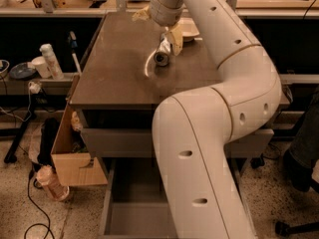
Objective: Place redbull can into middle drawer
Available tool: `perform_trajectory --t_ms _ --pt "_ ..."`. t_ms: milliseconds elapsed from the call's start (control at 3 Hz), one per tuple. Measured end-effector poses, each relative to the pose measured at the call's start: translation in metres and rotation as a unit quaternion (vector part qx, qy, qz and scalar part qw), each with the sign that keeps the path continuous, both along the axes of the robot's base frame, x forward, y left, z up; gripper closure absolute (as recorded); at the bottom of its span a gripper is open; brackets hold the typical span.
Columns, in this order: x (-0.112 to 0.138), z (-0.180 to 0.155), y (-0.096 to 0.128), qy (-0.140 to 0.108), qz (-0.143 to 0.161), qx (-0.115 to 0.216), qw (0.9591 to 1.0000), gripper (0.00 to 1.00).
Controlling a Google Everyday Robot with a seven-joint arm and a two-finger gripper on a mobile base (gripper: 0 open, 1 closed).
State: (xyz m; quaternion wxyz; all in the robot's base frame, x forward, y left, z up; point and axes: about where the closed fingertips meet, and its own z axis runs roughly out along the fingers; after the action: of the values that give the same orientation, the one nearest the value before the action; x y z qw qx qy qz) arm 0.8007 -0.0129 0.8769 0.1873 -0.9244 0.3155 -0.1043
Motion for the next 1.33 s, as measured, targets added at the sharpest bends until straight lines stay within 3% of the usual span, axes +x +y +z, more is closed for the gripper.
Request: perform_trajectory --t_ms 667,1000,1333 --pt "0.007 -0.009 0.001 -0.003 -0.005 -0.007 1.0 0.0" --pt "0.02 -0.03 -0.006 -0.003 -0.018 -0.05 0.9986 0.0" --pt "0.02 -0.03 -0.006 -0.003 -0.018 -0.049 0.9986 0.0"
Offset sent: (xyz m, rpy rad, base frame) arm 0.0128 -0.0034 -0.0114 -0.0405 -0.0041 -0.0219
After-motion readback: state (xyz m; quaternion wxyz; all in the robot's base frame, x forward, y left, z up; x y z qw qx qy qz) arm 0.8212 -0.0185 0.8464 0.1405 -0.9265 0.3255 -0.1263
